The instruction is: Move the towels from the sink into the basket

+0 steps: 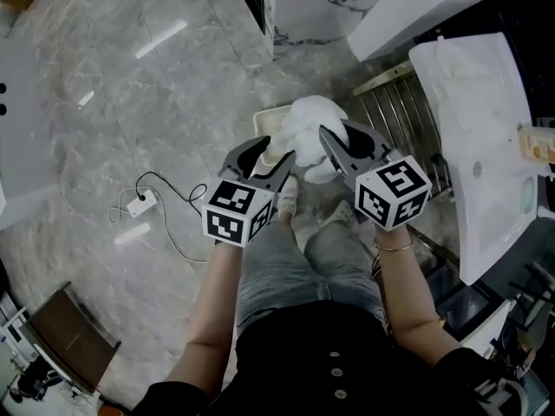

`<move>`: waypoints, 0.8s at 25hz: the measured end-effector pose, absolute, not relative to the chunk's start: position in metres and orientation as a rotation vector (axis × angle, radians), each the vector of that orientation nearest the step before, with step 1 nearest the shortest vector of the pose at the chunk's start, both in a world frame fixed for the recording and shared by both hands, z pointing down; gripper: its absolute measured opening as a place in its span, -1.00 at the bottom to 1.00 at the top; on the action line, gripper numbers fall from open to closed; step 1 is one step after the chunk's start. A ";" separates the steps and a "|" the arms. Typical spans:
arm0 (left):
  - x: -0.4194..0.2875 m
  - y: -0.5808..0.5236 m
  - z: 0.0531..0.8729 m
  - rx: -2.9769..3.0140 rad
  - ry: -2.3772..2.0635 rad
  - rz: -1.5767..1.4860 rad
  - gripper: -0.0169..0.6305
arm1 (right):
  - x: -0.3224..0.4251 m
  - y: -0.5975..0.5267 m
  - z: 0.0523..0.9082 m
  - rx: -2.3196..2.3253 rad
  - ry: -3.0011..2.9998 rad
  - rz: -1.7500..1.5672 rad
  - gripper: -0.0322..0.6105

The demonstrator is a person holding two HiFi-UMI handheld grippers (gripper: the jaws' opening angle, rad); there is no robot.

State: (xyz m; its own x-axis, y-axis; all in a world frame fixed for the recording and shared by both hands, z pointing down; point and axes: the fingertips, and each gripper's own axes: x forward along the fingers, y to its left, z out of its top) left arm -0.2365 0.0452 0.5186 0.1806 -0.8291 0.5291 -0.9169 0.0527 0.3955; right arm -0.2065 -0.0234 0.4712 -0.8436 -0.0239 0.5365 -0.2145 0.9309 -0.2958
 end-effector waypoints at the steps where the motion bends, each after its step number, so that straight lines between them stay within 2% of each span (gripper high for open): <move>1: -0.234 0.046 0.527 1.776 -1.638 0.174 -0.30 | -0.206 -0.023 0.482 0.173 -2.527 0.486 -0.70; 20: -0.240 0.021 0.657 1.691 -1.512 0.231 -0.30 | -0.210 -0.041 0.651 0.262 -2.316 0.644 -0.70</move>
State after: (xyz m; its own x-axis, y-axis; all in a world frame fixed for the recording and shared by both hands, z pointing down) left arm -0.2404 0.0212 0.6567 0.2572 -0.7352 0.6271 -0.8888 0.0747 0.4521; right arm -0.2101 -0.0406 0.6511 -0.7293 -0.0051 0.6842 -0.3577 0.8553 -0.3748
